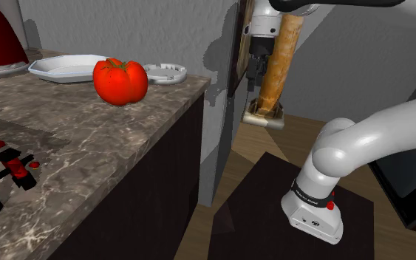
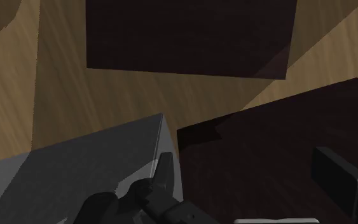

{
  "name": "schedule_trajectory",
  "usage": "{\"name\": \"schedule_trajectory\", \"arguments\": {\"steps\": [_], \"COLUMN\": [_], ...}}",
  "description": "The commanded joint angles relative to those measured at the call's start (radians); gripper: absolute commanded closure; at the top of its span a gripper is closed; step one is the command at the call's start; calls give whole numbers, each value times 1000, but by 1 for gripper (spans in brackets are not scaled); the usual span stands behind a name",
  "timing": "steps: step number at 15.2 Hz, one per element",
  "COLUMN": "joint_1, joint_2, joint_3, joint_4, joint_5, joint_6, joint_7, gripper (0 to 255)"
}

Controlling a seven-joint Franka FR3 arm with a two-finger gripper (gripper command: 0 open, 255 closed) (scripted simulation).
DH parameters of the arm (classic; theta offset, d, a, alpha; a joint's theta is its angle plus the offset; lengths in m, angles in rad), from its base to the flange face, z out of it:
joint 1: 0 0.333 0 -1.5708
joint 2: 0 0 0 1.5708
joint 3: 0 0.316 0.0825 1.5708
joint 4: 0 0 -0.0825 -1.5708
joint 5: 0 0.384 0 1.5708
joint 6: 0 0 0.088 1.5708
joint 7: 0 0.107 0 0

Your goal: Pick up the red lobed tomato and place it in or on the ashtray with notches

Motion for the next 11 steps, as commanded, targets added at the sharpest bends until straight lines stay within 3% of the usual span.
{"name": "schedule_trajectory", "arguments": {"steps": [1,6,11], "joint_1": [0,-14,-17], "joint_2": [0,-194,-347], "joint_3": [0,96,240], "joint_4": [0,-165,-287], "joint_5": [0,173,355], "joint_6": [0,135,300], "joint_7": [0,240,486], "gripper": [0,0,0]}}
